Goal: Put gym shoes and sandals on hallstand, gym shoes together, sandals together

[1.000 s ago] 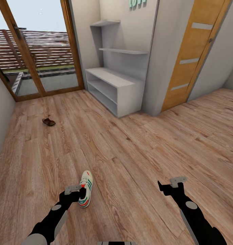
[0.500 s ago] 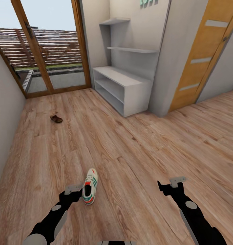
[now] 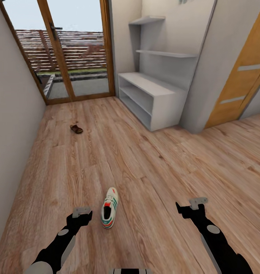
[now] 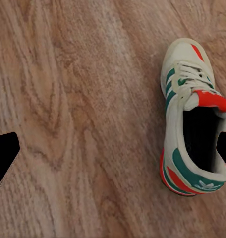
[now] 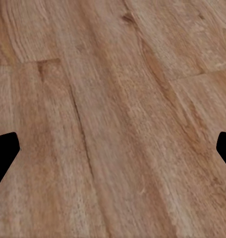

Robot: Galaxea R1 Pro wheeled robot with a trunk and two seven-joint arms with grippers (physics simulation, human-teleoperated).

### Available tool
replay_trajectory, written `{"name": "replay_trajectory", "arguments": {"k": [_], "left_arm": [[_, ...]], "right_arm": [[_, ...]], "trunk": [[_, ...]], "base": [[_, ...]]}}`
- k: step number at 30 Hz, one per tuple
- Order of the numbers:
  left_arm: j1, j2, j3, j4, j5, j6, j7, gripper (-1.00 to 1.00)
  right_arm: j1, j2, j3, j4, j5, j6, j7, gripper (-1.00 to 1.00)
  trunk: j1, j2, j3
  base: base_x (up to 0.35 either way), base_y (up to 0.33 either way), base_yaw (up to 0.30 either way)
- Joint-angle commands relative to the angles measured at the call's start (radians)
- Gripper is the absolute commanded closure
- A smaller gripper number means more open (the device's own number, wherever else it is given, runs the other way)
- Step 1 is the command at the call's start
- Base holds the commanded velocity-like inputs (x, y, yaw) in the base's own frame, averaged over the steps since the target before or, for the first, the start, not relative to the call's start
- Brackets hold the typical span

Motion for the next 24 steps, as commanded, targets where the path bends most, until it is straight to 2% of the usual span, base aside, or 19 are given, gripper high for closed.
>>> {"name": "replay_trajectory", "arguments": {"k": [1, 8, 19, 24], "left_arm": [[-0.001, -0.001, 0.002, 0.001, -0.001, -0.003, -0.001, -1.0], [-0.001, -0.001, 0.003, 0.001, -0.001, -0.003, -0.001, -1.0], [-0.001, -0.002, 0.004, 0.001, -0.001, -0.003, -0.001, -1.0], [-0.001, -0.004, 0.004, 0.001, -0.001, -0.006, -0.001, -1.0]], "right_arm": [[0.0, 0.0, -0.001, -0.002, 0.005, 0.006, 0.004, -1.0], [0.0, 0.0, 0.0, -0.002, 0.005, 0.006, 0.004, -1.0], [0.0, 0.0, 0.0, -0.002, 0.005, 0.005, 0.004, -1.0], [0.0, 0.0, 0.0, -0.002, 0.005, 0.005, 0.004, -1.0]], "trunk": [[0.0, 0.0, -0.002], [0.0, 0.0, -0.004], [0.0, 0.0, -0.005], [0.0, 0.0, -0.005]], "base": [[0.18, -0.016, 0.174], [0.258, -0.053, 0.083], [0.318, -0.056, 0.013], [0.16, -0.012, 0.002]]}}
